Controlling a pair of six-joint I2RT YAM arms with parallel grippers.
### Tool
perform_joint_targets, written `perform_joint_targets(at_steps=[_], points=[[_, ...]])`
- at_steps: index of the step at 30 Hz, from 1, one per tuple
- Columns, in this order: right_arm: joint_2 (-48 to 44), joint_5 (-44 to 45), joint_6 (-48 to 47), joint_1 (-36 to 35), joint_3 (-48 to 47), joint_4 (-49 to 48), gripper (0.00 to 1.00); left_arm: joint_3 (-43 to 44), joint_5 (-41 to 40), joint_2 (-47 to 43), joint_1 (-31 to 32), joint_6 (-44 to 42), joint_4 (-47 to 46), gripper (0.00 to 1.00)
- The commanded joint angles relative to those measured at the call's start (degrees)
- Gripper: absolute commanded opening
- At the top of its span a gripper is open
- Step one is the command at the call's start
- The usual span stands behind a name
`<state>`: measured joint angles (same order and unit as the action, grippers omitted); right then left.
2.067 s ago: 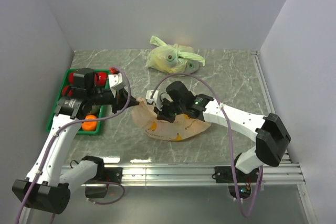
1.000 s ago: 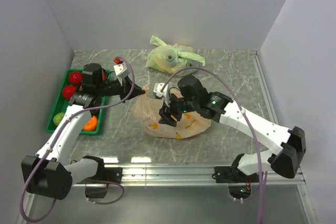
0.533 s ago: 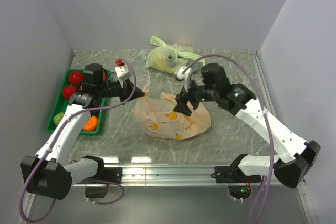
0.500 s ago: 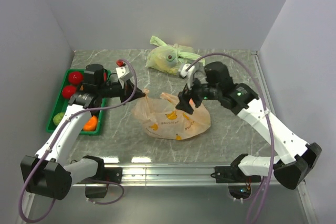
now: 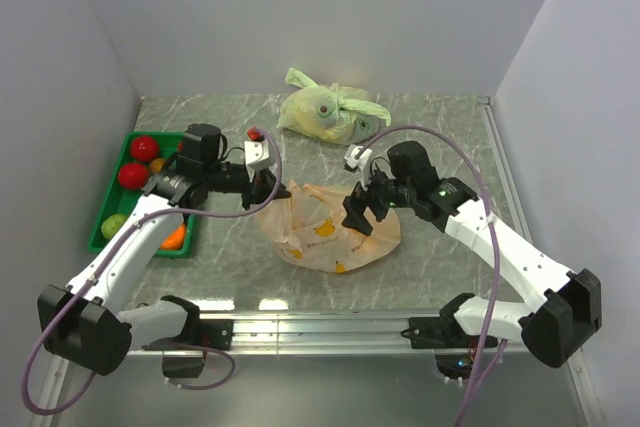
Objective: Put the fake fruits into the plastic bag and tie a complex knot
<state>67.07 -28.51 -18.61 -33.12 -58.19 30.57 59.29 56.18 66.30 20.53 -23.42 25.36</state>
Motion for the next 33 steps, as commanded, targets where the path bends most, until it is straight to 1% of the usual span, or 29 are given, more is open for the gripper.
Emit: perform_joint_targets(at_steps=[1, 2, 4, 5, 7, 8, 9, 10, 15, 19, 20, 22, 26, 28, 29, 31, 32, 33], points=[[1.48, -1.11, -1.34, 0.08, 0.36, -9.37, 0.95, 4.25, 2.79, 0.75, 1.08, -5.31, 3.89, 0.01], [2.88, -0.41, -1.78, 0.08, 0.54, -10.43, 0.95, 5.39, 3.4, 0.93, 1.43, -5.84, 5.47, 0.01], [4.21, -0.31, -2.04, 0.25, 0.8, -13.58, 0.89, 6.19, 3.93, 0.93, 2.75, -6.46, 6.1, 0.01], [5.78, -1.01, -2.3, 0.34, 0.19, -13.78, 0.76, 6.97, 4.46, 0.93, 3.19, -6.81, 6.36, 0.01], [7.28, -2.94, -1.0, 0.25, -0.86, -14.48, 0.55, 7.86, 4.99, 1.19, 5.12, -7.95, 6.19, 0.01], [8.51, -5.48, -0.73, 0.34, -2.35, -14.13, 0.19, 8.99, 4.81, 1.54, 5.83, -8.48, 6.01, 0.01], [8.95, -6.81, 0.23, 0.34, -3.23, -14.04, 0.04, 9.7, 4.38, 1.81, 7.22, -8.92, 5.58, 0.0], [9.22, -7.86, 1.63, 0.34, -4.2, -13.26, 0.0, 10.4, 4.29, 2.77, 7.76, -9.1, 5.14, 0.0], [8.43, -15.58, 7.79, 0.69, -7.9, -12.46, 0.0, 14.45, 5.43, 7.34, 9.7, -8.05, -0.13, 0.0], [7.38, -20.61, 13.24, 0.87, -7.99, -12.99, 0.0, 14.72, 5.25, 12.88, 10.4, -1.74, -11.79, 0.01], [7.11, -21.14, 13.6, 1.04, -7.38, -13.25, 0.0, 14.8, 4.99, 13.67, 10.4, -1.2, -13.22, 0.01], [6.15, -22.64, 13.86, 1.66, -6.41, -13.43, 0.0, 15.33, 4.2, 16.04, 10.4, -1.89, -14.11, 0.0], [5.18, -24.22, 13.78, 2.98, -3.95, -13.52, 0.0, 15.95, 4.11, 17.72, 10.49, -3.56, -13.94, 0.01], [5.27, -24.92, 13.78, 3.15, -3.59, -13.6, 0.05, 15.95, 4.37, 17.98, 10.49, -4.0, -13.85, 0.01], [5.44, -25.88, 13.78, 3.07, -3.51, -13.69, 0.11, 16.12, 4.46, 18.07, 10.58, -4.44, -13.5, 0.01], [6.14, -26.33, 15.0, 3.15, -3.59, -14.74, 0.16, 16.21, 4.46, 18.25, 10.67, -5.75, -12.27, 0.01], [6.49, -26.42, 15.53, 3.24, -3.59, -15.27, 0.2, 16.12, 4.55, 18.07, 11.01, -6.19, -11.4, 0.01], [7.02, -26.51, 15.88, 3.24, -3.68, -15.71, 0.21, 16.04, 4.55, 17.98, 11.28, -6.63, -11.13, 0.0]])
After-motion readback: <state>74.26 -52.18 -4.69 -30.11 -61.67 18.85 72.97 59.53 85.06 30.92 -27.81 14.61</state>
